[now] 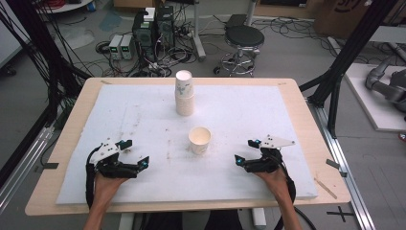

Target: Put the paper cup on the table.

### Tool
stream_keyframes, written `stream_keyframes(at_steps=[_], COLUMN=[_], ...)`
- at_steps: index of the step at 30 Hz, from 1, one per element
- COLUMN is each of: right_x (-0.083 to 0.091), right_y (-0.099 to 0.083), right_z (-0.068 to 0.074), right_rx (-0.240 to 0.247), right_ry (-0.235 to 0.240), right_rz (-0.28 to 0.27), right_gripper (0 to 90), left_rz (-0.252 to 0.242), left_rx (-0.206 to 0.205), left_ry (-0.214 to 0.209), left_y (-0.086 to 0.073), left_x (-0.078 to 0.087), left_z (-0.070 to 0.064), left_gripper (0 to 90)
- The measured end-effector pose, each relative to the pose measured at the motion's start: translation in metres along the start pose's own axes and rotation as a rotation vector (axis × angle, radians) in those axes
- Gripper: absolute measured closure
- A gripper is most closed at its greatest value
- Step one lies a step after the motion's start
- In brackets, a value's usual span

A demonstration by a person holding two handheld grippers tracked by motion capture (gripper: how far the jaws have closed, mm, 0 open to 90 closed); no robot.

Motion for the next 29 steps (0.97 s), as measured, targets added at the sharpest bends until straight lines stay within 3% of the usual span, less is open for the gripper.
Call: stream_keyframes(at_steps=[18,29], right_x=[-0.0034,-0.0001], right_y=[-0.0038,-0.0042], right_z=[0.0009,0.0016], right_rx=[-0.006,-0.004], right_ry=[-0.009,-0.021], right_rz=[0.006,-0.032], right_gripper=[14.1,14.1], left_rz=[-0.018,-0.045], left_rx=[0.002,-0.005], left_ry=[0.002,0.014], left_y=[-0.0001,-0.0001], left_x=[0.0021,0.0048], left_z=[-0.0007,-0.0017], left_gripper=[1.8,1.8])
Point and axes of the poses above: each handheld gripper's, and its own axes: x roughly backward along the jaws, y roughly out of its top, z roughly to its left, the point moved 5 cm from there along -x, roughly forward along the jaws, and after that the axes turned 2 degrees about -x, right-handed, at the moved point
